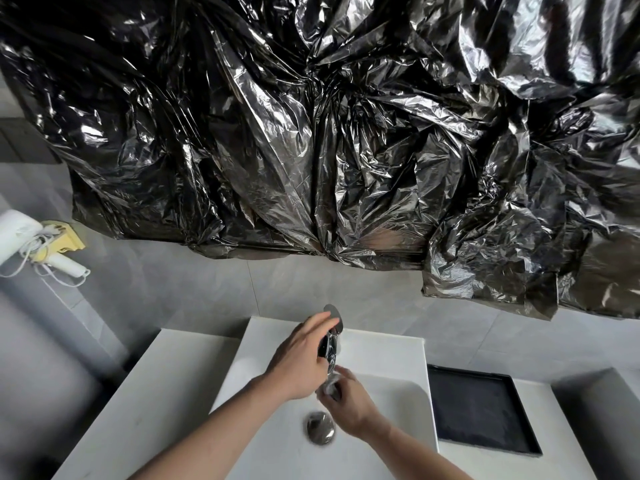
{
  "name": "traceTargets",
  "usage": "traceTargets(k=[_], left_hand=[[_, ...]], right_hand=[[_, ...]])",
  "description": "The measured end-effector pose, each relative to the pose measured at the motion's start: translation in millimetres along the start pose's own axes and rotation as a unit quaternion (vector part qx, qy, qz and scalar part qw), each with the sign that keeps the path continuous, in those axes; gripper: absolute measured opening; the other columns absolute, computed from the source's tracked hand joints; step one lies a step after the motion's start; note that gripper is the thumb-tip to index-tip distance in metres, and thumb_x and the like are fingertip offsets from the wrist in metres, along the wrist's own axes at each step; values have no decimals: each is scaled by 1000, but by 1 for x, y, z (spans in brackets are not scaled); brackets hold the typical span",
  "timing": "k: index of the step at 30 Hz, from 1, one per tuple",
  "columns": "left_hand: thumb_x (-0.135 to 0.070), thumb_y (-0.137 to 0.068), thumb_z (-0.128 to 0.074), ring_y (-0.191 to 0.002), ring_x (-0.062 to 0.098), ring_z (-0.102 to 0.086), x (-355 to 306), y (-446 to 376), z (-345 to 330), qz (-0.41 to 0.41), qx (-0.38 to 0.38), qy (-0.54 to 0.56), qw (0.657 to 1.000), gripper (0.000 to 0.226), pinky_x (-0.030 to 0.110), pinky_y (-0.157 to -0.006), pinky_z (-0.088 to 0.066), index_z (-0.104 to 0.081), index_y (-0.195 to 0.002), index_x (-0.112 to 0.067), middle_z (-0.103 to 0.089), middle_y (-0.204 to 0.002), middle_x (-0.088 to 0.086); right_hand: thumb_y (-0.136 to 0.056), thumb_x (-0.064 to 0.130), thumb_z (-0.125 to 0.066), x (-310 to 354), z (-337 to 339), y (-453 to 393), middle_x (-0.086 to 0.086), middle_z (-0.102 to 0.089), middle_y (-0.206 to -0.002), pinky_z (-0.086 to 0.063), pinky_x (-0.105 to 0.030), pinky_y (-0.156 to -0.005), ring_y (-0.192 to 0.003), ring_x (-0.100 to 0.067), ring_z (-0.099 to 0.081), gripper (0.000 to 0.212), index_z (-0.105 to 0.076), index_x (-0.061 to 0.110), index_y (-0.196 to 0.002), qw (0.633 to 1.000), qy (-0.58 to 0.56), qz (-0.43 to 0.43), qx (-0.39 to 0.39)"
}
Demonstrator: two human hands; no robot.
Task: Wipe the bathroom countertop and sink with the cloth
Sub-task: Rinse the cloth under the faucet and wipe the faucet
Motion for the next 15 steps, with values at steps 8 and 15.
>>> traceTargets(k=[8, 15], left_hand=[[-6, -80, -45, -150, 9, -27, -3, -4, -8, 19, 54, -20, 998, 83, 30, -121, -29, -33, -156, -37, -18, -165, -24], [-4, -82, -42, -151, 8, -24, -7, 0, -4, 23, 68, -3, 997, 84, 26, -121, -25, -28, -158, -37, -14, -166, -27]], right_hand=[[-81, 27, -71, -13, -9, 2, 12, -66, -84, -45, -13, -64, -68, 0, -60, 33, -40, 29, -92, 992, -45, -117, 30], [-83, 28, -70, 1, -12, -13, 10, -56, -75, -38, -16, -58, -67, -8, -51, 27, -45, 27, -72, 984, 34, -153, 89]])
Point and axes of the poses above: each hand's wrist, its own y-axis away from the middle knuckle, its own z-axis out of the back of the hand, x = y × z, the point moved 5 cm from there along -y, towards the middle knuckle
